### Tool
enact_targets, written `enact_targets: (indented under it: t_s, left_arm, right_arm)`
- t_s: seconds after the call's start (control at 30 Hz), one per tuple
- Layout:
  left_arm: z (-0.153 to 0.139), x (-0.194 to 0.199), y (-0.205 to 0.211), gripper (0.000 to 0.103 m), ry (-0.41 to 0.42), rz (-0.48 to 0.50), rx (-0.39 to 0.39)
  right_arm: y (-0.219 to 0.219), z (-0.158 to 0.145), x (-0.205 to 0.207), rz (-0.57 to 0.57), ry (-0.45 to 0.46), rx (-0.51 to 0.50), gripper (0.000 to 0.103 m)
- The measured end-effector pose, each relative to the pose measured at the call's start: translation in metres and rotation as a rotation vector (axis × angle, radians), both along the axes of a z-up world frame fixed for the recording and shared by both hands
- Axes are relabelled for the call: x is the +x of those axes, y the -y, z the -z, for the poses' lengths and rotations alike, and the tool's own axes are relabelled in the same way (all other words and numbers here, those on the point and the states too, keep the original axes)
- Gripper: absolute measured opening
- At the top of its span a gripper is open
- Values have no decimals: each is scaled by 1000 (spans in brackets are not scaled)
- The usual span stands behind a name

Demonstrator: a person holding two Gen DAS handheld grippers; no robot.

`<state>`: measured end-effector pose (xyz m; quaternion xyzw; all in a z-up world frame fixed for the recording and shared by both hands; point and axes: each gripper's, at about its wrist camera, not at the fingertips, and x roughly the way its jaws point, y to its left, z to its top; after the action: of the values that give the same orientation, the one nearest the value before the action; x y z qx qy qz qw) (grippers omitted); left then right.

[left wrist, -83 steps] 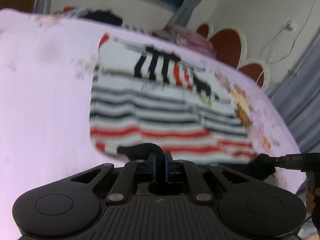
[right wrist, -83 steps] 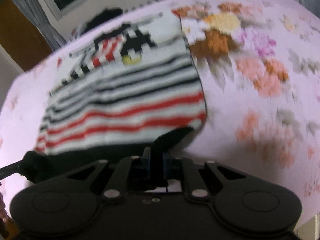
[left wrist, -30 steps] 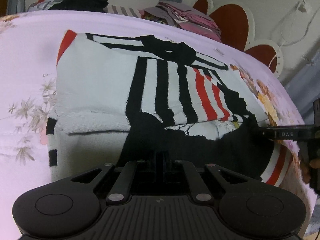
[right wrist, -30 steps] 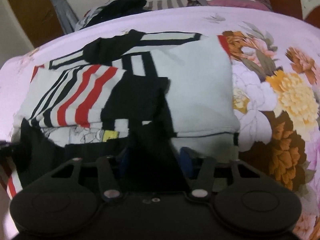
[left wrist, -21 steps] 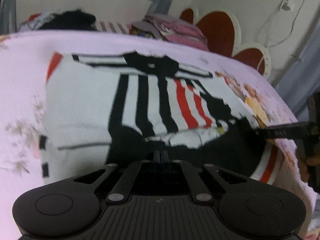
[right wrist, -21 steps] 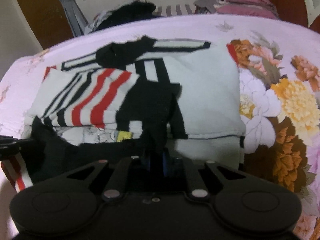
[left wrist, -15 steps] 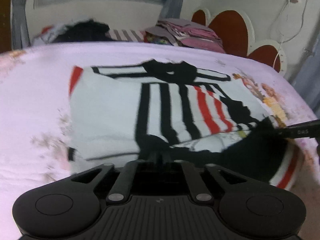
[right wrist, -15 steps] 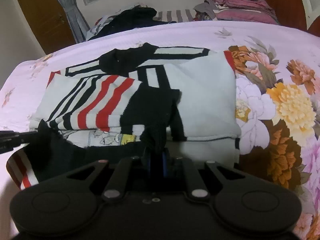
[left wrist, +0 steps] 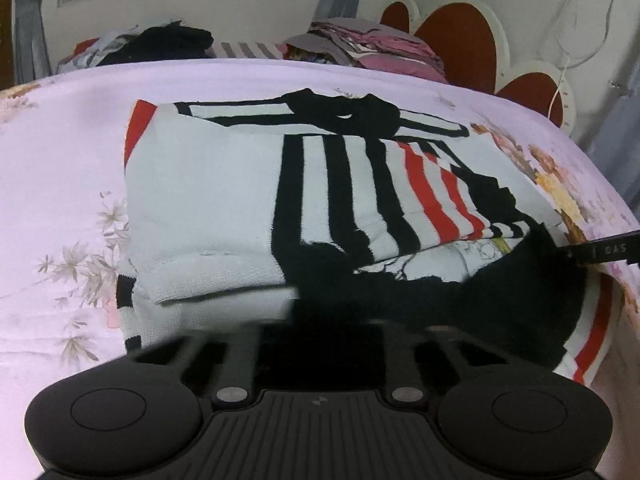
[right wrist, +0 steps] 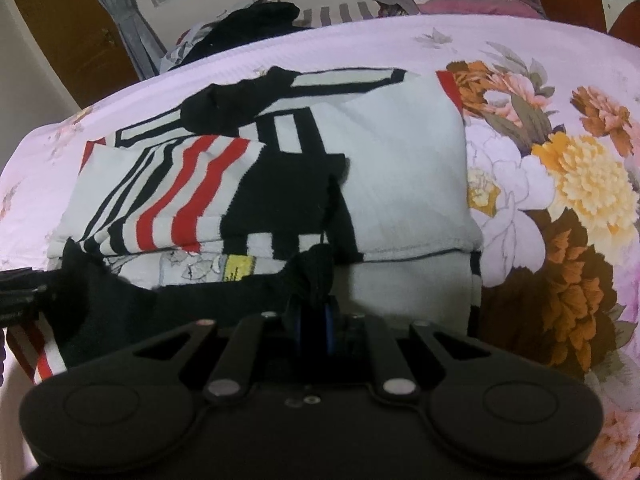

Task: Fold small clothes

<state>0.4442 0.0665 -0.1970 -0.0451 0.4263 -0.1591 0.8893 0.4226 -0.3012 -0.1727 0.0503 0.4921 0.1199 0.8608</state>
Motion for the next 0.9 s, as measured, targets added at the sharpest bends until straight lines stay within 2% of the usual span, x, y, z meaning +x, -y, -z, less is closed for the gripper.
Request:
enact_targets:
  t_s: [0.17,0.33,0.4,0.57,0.63,0.9]
  left_arm:
    - [-21,-12,0,6,76,-12,-57]
    - [-57,-16,-13,6,208,-99,-133]
    - [-67,-6,-18,6,219,-125,-162]
    - [-76,30,-21,6,251,-180,-183]
    - [-77,45,-18,6,266,-201,-168]
    - [-60,115,-8,6,258,-291,-123]
  right_arm:
    - [1,-17,-8,8,56,28,10]
    - [13,-51,-10,47,135,69,10]
    - [20,-66,-2,68,168,80,10]
    - [28,-78,37,111,201,103,10]
    - [25,-79,58,118,213,92,10]
    - [11,-61,136,146,224,51,10]
